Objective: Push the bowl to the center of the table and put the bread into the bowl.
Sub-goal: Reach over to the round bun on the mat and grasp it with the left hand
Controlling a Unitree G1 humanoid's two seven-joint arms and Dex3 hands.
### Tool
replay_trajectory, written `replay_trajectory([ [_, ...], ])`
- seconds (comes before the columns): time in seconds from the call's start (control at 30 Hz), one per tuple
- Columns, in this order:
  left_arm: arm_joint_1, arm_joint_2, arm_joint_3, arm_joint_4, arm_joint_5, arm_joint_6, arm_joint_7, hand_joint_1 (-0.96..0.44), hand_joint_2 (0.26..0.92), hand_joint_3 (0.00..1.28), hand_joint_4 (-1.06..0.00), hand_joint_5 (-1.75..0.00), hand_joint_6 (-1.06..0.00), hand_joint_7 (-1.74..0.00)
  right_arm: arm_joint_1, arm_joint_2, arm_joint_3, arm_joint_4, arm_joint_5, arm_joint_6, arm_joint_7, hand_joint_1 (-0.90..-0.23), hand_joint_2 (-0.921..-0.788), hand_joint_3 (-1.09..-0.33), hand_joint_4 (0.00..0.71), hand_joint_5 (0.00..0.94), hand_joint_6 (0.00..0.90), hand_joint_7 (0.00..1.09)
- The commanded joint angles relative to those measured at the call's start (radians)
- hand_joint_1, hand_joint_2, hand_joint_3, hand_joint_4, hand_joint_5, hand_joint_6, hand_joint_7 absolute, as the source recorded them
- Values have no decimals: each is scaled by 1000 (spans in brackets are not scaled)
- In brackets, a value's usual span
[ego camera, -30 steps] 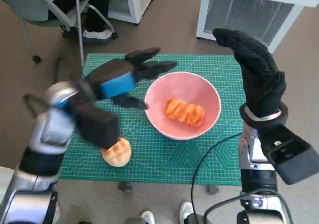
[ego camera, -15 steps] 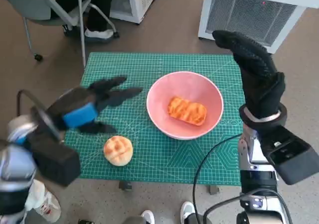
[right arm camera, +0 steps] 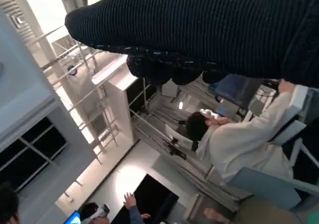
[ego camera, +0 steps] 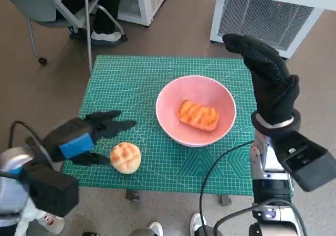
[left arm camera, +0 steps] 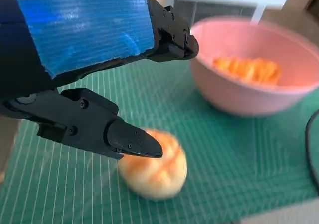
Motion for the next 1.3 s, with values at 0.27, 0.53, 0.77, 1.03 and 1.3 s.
replay_trajectory([
  [0.27, -34, -62, -129, 143, 53, 23, 6, -269, 883, 5, -304, -11, -380, -69, -3, 1, -1, 15, 15, 10, 26, -611, -921, -816, -1, 435, -1, 643],
  [0.53, -77, -110, -203, 276, 109, -6, 39, -220, 887, 5, -416, -52, -447, -113, 2, -1, -2, 4, 16, 12, 29, -611, -921, -823, -1, 445, -1, 641],
  [0.77, -82, -120, -223, 305, 122, 0, 47, -111, 917, 80, -652, -144, -446, -620, 4, -3, -3, -6, 11, 13, 25, -616, -921, -825, -1, 448, -1, 640],
  [1.03, -100, -98, -198, 268, 96, 11, 40, -6, 920, 213, -464, -1353, -512, -1236, 7, -5, -5, -15, -3, 10, 14, -626, -921, -825, -1, 448, -1, 641],
  [1.3, -149, -75, -98, 141, 10, 55, 15, 0, 920, 190, -470, -1384, -566, -1241, 6, -5, -7, -9, -13, 1, 10, -630, -921, -820, -1, 451, -1, 642],
])
